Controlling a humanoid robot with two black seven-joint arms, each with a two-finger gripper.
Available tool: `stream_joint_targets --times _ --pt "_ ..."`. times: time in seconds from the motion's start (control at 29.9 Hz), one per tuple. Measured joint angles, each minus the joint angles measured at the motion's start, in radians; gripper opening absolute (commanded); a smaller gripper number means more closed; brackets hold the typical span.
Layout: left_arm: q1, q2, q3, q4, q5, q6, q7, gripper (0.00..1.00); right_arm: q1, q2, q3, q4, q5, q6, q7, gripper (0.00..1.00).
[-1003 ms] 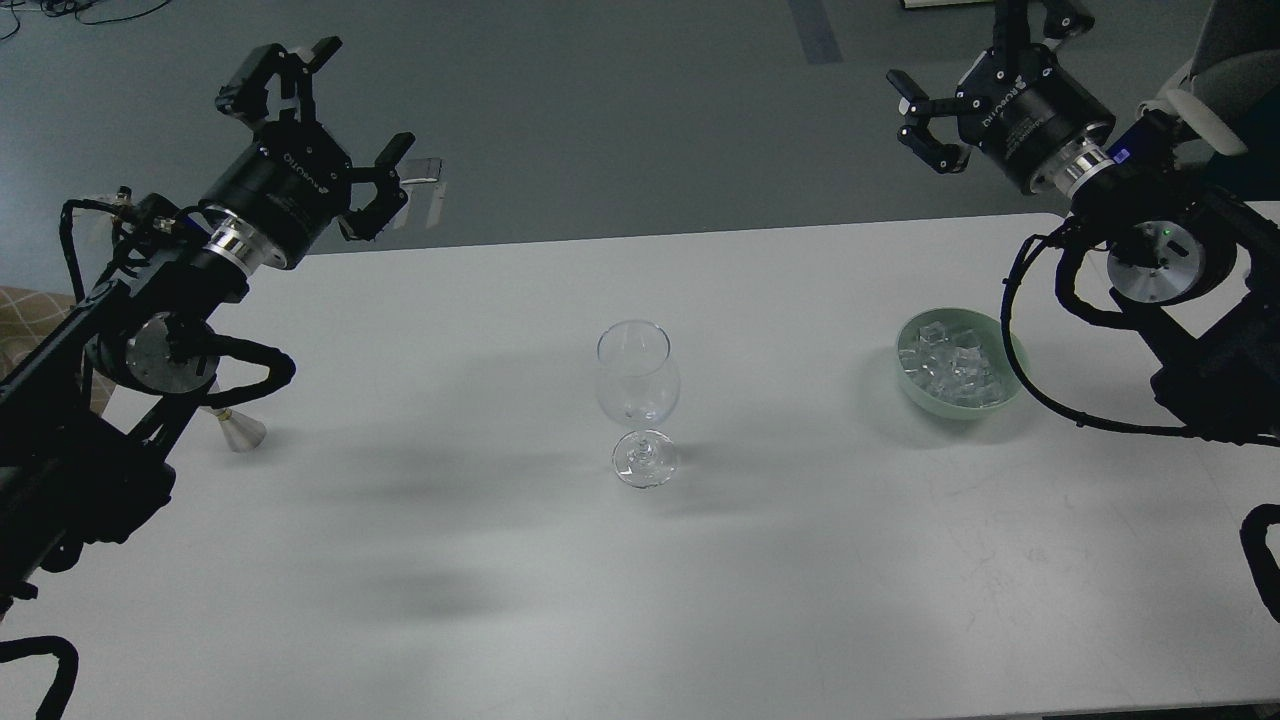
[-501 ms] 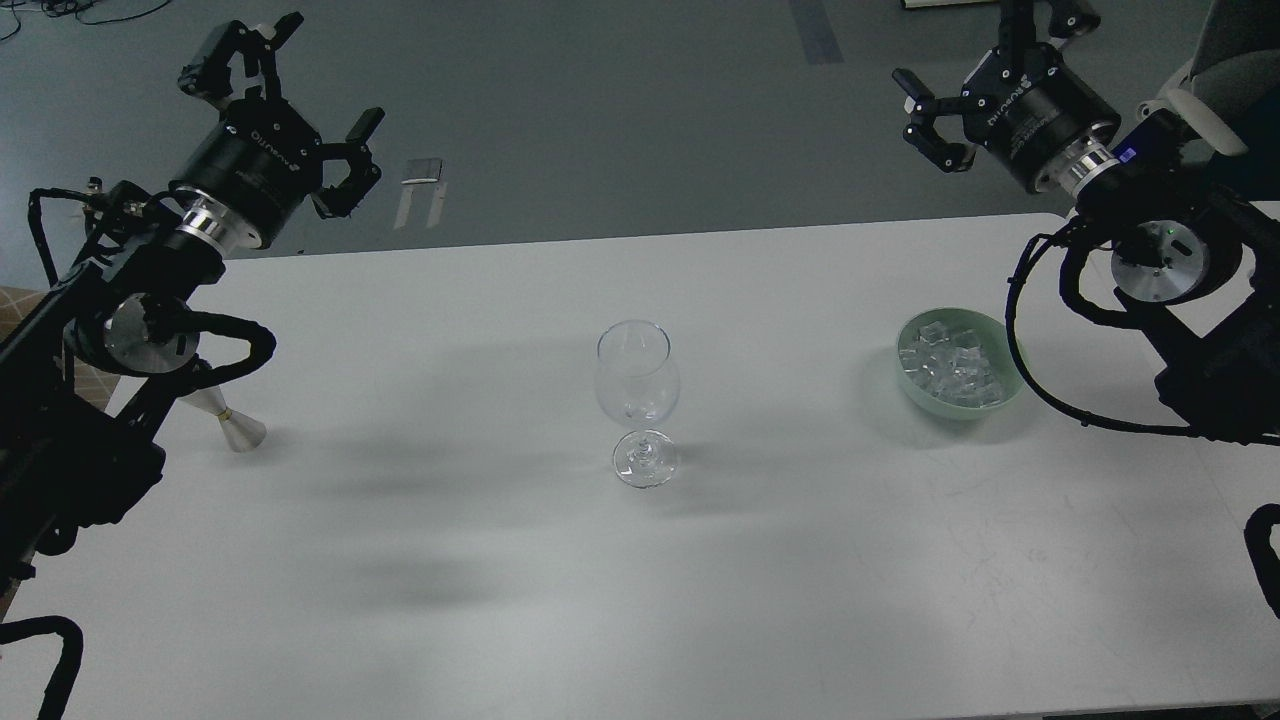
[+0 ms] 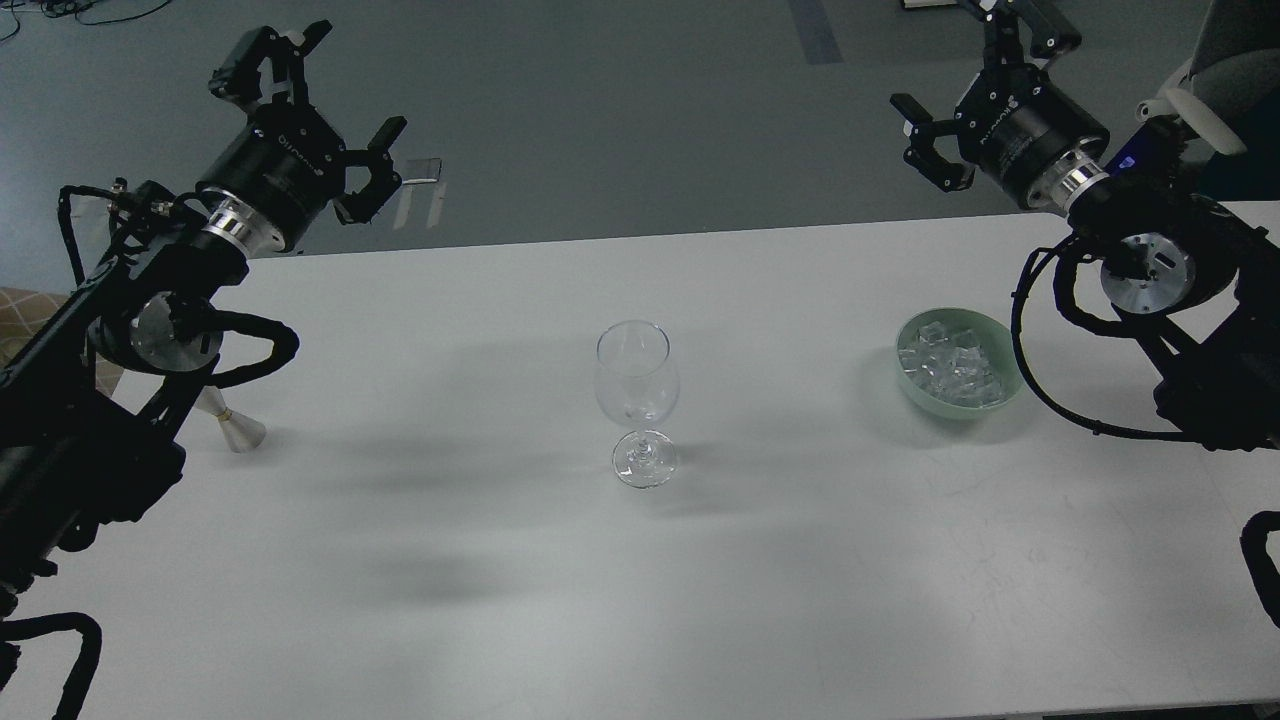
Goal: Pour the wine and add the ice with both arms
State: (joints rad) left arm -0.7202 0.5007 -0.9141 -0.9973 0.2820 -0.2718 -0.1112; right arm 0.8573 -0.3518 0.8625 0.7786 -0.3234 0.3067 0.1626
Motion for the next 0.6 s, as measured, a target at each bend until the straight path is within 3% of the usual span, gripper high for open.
stream_joint_targets --times 0.17,0.6 --pt "0.008 -0.013 0.007 -0.007 0.073 0.016 -0.002 0.98 0.007 0.019 0.004 0.004 -0.021 -0.036 0.023 1.00" --pt "0.014 -0.016 0.000 -0.012 0.083 0.019 -0.003 0.98 0.007 0.029 0.004 0.008 -0.020 -0.031 0.026 1.00"
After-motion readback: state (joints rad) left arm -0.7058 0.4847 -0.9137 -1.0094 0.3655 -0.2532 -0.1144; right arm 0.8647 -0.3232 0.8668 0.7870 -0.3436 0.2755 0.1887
